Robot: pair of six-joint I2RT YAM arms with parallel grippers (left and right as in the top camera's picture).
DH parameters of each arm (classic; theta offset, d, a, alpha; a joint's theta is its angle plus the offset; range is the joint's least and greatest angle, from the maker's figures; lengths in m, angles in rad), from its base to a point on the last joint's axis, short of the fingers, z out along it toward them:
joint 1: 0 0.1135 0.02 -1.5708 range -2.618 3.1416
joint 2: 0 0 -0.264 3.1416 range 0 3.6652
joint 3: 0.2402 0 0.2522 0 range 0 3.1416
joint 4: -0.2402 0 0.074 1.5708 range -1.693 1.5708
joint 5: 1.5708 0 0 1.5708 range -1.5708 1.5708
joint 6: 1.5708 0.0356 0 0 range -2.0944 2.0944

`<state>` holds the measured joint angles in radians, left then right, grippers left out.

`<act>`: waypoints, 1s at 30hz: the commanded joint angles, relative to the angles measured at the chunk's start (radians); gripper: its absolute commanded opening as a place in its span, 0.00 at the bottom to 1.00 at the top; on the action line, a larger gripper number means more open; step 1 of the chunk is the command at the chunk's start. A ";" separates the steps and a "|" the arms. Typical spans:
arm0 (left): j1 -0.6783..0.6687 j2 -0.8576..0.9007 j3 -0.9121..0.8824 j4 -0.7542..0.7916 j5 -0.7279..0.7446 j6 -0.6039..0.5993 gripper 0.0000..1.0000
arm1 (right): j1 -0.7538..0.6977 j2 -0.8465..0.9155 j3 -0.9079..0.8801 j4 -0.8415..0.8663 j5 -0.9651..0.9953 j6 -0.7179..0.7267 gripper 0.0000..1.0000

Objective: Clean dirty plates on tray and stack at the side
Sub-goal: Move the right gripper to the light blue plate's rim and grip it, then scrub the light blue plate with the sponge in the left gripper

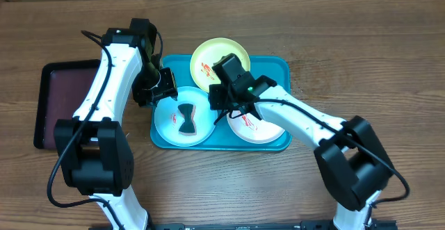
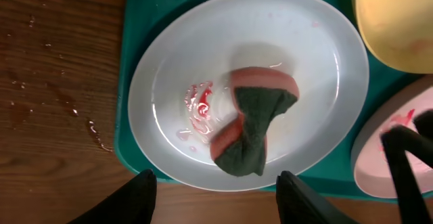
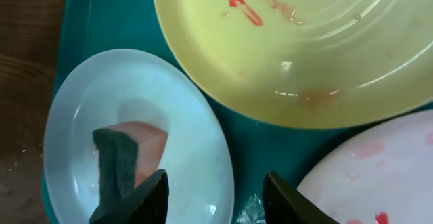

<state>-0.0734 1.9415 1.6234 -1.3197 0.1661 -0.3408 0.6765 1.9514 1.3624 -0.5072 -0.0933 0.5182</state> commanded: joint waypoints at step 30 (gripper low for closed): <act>-0.102 0.013 -0.376 0.363 0.124 -0.004 0.43 | 0.010 0.114 0.016 0.001 -0.025 -0.028 0.18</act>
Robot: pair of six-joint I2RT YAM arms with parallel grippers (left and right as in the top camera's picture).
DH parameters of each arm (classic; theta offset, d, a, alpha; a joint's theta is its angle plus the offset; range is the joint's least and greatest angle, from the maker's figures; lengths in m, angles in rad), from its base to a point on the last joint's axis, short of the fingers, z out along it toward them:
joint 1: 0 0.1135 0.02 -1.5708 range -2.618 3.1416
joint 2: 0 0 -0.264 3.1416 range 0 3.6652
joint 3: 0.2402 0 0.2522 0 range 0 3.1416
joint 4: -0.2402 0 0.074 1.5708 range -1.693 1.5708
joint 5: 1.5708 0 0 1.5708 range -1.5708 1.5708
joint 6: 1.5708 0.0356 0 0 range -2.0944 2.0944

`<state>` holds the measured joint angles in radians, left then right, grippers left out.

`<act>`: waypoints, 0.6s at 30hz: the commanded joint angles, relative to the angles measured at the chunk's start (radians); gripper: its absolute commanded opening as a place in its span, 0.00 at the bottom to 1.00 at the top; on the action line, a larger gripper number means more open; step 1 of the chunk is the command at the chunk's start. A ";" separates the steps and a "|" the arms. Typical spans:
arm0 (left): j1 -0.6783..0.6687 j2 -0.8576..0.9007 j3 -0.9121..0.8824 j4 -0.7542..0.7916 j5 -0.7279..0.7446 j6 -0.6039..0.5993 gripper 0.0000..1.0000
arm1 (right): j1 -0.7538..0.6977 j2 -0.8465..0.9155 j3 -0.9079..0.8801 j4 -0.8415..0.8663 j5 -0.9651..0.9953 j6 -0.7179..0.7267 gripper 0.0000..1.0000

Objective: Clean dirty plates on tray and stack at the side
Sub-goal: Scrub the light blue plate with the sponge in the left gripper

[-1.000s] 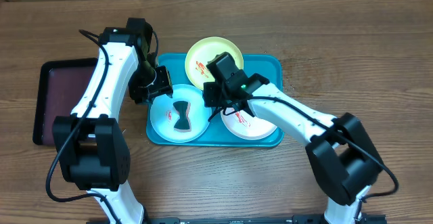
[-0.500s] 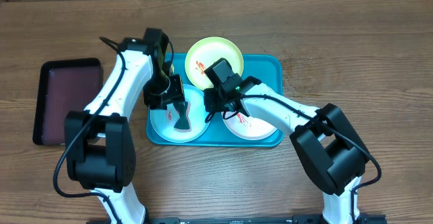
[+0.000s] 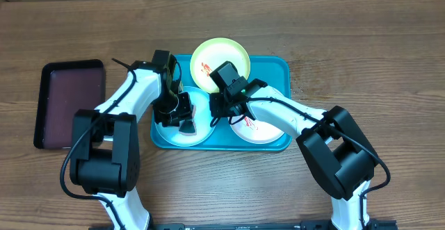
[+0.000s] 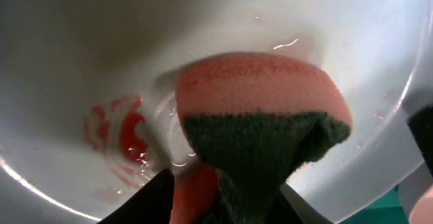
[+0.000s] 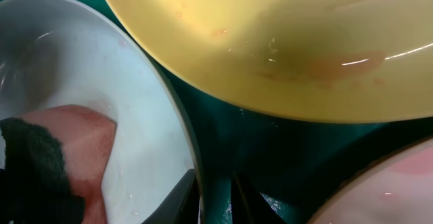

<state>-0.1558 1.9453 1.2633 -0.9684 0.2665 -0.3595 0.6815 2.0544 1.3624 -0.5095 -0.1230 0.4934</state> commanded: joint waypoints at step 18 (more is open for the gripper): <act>-0.040 0.010 -0.016 0.031 -0.395 -0.037 0.05 | 0.005 0.011 0.016 0.000 0.006 -0.003 0.18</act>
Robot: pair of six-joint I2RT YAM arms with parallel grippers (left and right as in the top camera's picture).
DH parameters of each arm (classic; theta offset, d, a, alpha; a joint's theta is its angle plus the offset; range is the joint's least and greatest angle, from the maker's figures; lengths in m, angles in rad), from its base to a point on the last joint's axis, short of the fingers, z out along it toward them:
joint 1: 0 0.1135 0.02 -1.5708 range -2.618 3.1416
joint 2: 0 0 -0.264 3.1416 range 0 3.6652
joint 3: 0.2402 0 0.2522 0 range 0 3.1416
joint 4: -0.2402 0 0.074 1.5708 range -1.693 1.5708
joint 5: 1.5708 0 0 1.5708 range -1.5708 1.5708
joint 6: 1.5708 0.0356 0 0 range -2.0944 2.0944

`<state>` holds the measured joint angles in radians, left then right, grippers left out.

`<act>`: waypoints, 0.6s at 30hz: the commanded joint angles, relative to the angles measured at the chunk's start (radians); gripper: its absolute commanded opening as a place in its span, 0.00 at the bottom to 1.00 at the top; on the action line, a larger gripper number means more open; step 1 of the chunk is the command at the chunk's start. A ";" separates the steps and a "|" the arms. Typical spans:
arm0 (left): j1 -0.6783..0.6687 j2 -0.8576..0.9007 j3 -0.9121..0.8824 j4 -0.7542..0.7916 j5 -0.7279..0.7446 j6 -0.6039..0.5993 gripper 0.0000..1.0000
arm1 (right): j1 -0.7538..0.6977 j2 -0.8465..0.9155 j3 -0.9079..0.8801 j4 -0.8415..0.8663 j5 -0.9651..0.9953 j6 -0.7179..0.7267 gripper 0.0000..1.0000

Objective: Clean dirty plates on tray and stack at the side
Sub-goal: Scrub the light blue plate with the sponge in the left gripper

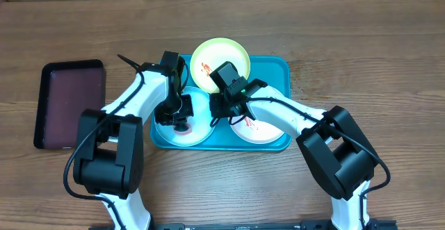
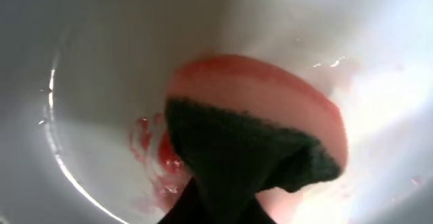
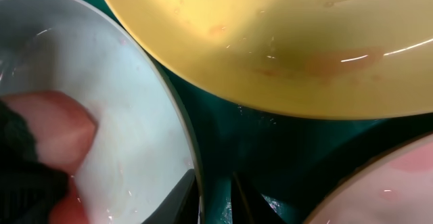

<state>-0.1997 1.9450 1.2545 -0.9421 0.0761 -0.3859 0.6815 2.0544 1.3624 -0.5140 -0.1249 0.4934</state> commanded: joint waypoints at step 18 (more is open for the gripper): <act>0.006 0.011 0.035 -0.035 -0.182 0.024 0.04 | 0.005 0.011 0.016 -0.003 0.009 -0.003 0.18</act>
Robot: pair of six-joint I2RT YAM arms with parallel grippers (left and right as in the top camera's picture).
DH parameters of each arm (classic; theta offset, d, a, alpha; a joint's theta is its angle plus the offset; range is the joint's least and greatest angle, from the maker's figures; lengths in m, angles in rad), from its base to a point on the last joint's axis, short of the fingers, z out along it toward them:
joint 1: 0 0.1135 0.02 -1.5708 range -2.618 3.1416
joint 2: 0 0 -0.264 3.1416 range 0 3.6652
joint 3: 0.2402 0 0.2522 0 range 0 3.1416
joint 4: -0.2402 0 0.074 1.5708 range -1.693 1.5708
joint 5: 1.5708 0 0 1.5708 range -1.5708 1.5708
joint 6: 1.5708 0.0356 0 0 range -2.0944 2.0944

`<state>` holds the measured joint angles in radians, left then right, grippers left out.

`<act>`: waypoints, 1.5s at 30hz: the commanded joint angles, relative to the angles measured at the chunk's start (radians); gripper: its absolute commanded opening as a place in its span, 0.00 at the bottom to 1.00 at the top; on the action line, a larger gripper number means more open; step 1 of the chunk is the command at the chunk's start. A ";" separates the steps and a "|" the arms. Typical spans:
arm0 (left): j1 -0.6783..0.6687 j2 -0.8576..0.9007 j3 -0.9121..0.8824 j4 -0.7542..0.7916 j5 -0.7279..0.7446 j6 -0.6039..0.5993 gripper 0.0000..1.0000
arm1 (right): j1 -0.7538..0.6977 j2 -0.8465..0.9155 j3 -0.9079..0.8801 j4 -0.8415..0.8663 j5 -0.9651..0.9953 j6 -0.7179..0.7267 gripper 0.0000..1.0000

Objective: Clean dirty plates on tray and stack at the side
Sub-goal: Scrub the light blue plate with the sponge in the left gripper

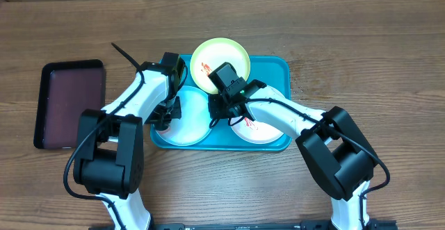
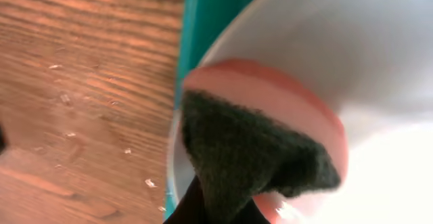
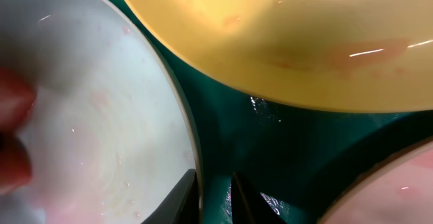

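Note:
On the teal tray (image 1: 274, 70) lie a white plate (image 1: 188, 122), a yellow plate (image 1: 220, 62) with red smears and a pink plate (image 1: 256, 129). My left gripper (image 1: 169, 112) is shut on an orange sponge with a dark green scouring side (image 2: 260, 132), pressed on the white plate (image 2: 379, 55) at its left rim. My right gripper (image 3: 213, 197) is shut on the right rim of the white plate (image 3: 88, 116), between it and the yellow plate (image 3: 304, 34). No red stain shows on the white plate.
A dark red tray (image 1: 69, 101) lies on the wooden table to the left of the teal tray. Water droplets dot the wood (image 2: 81, 109) by the tray's left edge. The pink plate (image 3: 406, 197) sits close on the right gripper's other side.
My left gripper has moved the sponge from the middle of the white plate, over the red stain, to the plate's left rim. The stain no longer shows. The right gripper holds the rim as before.
The sponge lay loose on the white plate beside a red stain, both grippers open above the tray. Then the left gripper was down at the sponge and the right one on the plate's rim. Then the held sponge sat on the stain; now it is at the left rim.

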<state>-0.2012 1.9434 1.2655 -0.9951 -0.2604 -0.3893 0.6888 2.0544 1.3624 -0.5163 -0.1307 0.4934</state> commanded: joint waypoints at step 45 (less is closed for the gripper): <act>0.030 0.012 0.040 0.053 0.329 0.043 0.04 | -0.003 0.011 0.016 -0.009 0.025 -0.007 0.08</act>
<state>-0.1806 1.9377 1.2839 -0.9733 -0.2012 -0.4171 0.6956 2.0544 1.3632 -0.5205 -0.1390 0.4931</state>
